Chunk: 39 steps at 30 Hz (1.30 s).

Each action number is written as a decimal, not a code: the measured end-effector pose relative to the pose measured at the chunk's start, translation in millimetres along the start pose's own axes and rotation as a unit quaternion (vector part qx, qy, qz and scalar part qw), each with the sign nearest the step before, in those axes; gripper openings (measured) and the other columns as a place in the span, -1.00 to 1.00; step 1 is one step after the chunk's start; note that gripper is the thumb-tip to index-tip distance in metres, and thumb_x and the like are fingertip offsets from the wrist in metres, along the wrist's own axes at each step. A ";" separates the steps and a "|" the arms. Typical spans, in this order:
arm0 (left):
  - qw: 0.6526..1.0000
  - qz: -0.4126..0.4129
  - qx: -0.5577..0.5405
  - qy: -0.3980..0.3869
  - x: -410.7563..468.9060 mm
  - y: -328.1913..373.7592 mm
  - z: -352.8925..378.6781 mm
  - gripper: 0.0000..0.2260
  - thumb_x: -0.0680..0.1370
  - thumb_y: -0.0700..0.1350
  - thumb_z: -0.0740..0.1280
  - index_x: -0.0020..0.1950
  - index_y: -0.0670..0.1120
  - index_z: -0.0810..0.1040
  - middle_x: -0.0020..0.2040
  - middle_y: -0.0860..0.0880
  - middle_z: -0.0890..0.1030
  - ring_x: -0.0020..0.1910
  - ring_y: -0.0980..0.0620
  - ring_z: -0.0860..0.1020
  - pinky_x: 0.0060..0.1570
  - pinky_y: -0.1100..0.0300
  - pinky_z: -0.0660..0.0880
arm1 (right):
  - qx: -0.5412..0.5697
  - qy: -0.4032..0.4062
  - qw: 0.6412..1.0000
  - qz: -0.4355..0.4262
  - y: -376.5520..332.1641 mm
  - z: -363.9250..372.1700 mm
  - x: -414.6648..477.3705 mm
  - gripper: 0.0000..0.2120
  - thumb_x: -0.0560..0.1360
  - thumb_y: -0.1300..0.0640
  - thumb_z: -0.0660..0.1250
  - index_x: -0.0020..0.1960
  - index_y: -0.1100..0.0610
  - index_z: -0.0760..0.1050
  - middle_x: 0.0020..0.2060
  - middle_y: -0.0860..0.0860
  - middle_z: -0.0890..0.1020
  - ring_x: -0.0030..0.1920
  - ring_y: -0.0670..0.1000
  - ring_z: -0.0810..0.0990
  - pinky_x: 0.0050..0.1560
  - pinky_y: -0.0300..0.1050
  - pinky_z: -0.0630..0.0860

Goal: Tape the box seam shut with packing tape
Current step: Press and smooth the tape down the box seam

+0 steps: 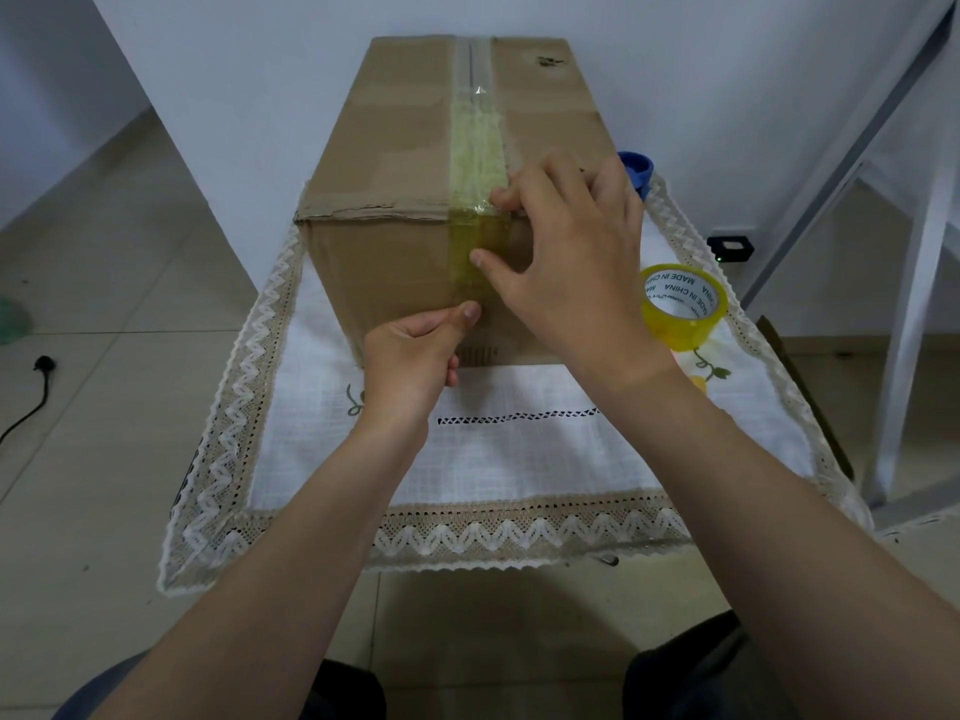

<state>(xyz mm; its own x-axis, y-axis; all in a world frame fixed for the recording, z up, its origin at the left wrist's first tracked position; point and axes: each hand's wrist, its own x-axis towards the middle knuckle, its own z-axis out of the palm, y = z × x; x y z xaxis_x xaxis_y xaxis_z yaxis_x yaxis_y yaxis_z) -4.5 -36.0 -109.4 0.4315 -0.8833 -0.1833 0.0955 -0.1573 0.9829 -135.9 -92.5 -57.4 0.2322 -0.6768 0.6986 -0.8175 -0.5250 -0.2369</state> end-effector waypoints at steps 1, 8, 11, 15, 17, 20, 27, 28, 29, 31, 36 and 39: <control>1.000 0.000 0.001 0.000 0.0 0.3 0.1 -0.83 0.57 -0.02 0.53 0.09 -0.07 0.75 -0.61 0.16 0.46 -0.63 0.23 0.36 -0.60 0.42 0.29 | 0.008 -0.004 1.000 0.001 1.2 -0.5 0.6 -0.62 0.37 -0.18 0.51 0.09 -0.03 0.56 0.09 -0.09 0.58 0.15 0.14 0.47 0.19 0.11 0.40; 1.000 0.002 0.013 -0.001 -0.6 1.3 -0.5 -0.92 0.57 -0.02 0.53 0.00 0.00 0.73 -0.61 0.16 0.47 -0.63 0.23 0.38 -0.59 0.43 0.30 | 0.112 0.020 0.993 0.031 10.5 0.7 8.8 -0.75 0.52 -0.23 0.38 -0.01 -0.08 0.67 0.01 -0.15 0.66 0.12 0.07 0.44 0.07 -0.08 0.21; 1.000 0.003 0.012 -0.004 -1.1 1.2 -1.2 -0.95 0.57 -0.02 0.53 -0.04 0.04 0.72 -0.60 0.17 0.49 -0.61 0.24 0.39 -0.58 0.43 0.32 | 0.105 0.038 0.994 0.019 12.0 5.0 7.4 -0.76 0.53 -0.21 0.39 -0.02 -0.05 0.68 -0.01 -0.14 0.66 0.10 0.11 0.46 0.04 -0.10 0.19; 1.000 0.006 0.011 -0.003 -2.0 1.6 -1.2 -0.95 0.57 -0.03 0.53 -0.02 0.03 0.72 -0.60 0.18 0.50 -0.62 0.24 0.39 -0.57 0.43 0.32 | 0.088 0.032 0.996 -0.009 17.2 7.5 3.9 -0.74 0.49 -0.18 0.44 0.06 -0.04 0.66 0.07 -0.12 0.66 0.12 0.13 0.47 0.07 -0.07 0.24; 1.000 0.008 0.011 -0.001 -1.8 1.6 -1.4 -0.94 0.57 -0.02 0.53 -0.01 0.02 0.73 -0.60 0.18 0.49 -0.61 0.24 0.39 -0.57 0.43 0.32 | 0.070 0.025 0.997 -0.026 18.4 6.6 1.8 -0.71 0.47 -0.16 0.46 0.10 -0.03 0.64 0.11 -0.12 0.65 0.13 0.14 0.48 0.11 0.00 0.30; 1.000 0.009 0.010 -0.001 -1.1 1.3 -1.5 -0.92 0.57 -0.02 0.53 0.01 0.01 0.73 -0.60 0.17 0.48 -0.61 0.24 0.38 -0.57 0.42 0.32 | 0.044 0.012 0.998 -0.051 19.2 4.2 -2.2 -0.62 0.43 -0.16 0.50 0.18 -0.03 0.61 0.19 -0.12 0.63 0.15 0.14 0.48 0.15 0.06 0.36; 1.000 0.010 0.017 -0.003 -1.7 0.9 -1.9 -0.94 0.56 0.01 0.54 -0.03 0.06 0.72 -0.59 0.18 0.49 -0.60 0.24 0.39 -0.55 0.42 0.34 | 0.040 0.014 0.997 -0.062 22.3 5.0 -3.7 -0.60 0.44 -0.18 0.50 0.20 -0.04 0.61 0.22 -0.16 0.62 0.14 0.11 0.47 0.16 0.03 0.36; 1.000 0.009 0.019 -0.003 -1.7 1.1 -1.9 -0.94 0.56 0.01 0.54 -0.03 0.06 0.73 -0.59 0.18 0.49 -0.59 0.24 0.40 -0.55 0.42 0.34 | 0.060 0.027 0.996 -0.053 22.5 6.0 -2.7 -0.67 0.48 -0.18 0.46 0.17 -0.05 0.63 0.20 -0.18 0.63 0.13 0.11 0.48 0.15 0.01 0.35; 1.000 0.008 0.020 -0.002 -1.8 1.2 -1.9 -0.94 0.56 0.02 0.54 -0.04 0.07 0.73 -0.59 0.18 0.49 -0.59 0.24 0.39 -0.54 0.42 0.34 | 0.081 0.040 0.995 -0.042 22.4 7.1 -1.1 -0.73 0.52 -0.18 0.42 0.12 -0.06 0.65 0.16 -0.19 0.65 0.12 0.10 0.48 0.13 0.00 0.34; 1.000 0.007 0.023 -0.001 -1.9 1.3 -2.1 -0.94 0.55 0.03 0.54 -0.04 0.07 0.73 -0.59 0.19 0.49 -0.58 0.24 0.40 -0.54 0.42 0.35 | 0.109 0.063 0.992 -0.022 20.9 9.8 1.5 -0.77 0.58 -0.17 0.36 0.06 -0.06 0.68 0.10 -0.19 0.67 0.09 0.09 0.48 0.10 -0.03 0.32; 1.000 0.007 0.024 -0.001 -1.5 1.0 -1.6 -0.95 0.55 0.02 0.54 -0.06 0.09 0.72 -0.59 0.20 0.50 -0.57 0.23 0.40 -0.54 0.42 0.35 | 0.104 0.053 0.992 -0.041 24.7 9.6 3.0 -0.79 0.55 -0.11 0.41 0.10 -0.05 0.69 0.13 -0.17 0.67 0.08 0.14 0.48 0.09 -0.01 0.31; 1.000 0.011 0.022 0.002 -0.9 0.6 -1.1 -0.95 0.55 0.01 0.54 -0.06 0.08 0.72 -0.58 0.20 0.50 -0.57 0.23 0.39 -0.54 0.41 0.34 | 0.059 0.013 0.995 -0.074 29.4 3.3 0.4 -0.67 0.47 -0.08 0.50 0.22 -0.05 0.63 0.22 -0.14 0.63 0.14 0.14 0.45 0.14 -0.01 0.30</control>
<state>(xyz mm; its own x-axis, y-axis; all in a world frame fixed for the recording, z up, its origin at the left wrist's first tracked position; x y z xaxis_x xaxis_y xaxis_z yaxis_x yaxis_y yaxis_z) -3.8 -34.8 -108.7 0.4361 -0.8851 -0.1625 0.0465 -0.1582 0.9863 -158.0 -109.9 -66.3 0.3316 -0.5747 0.7482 -0.7067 -0.6767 -0.2066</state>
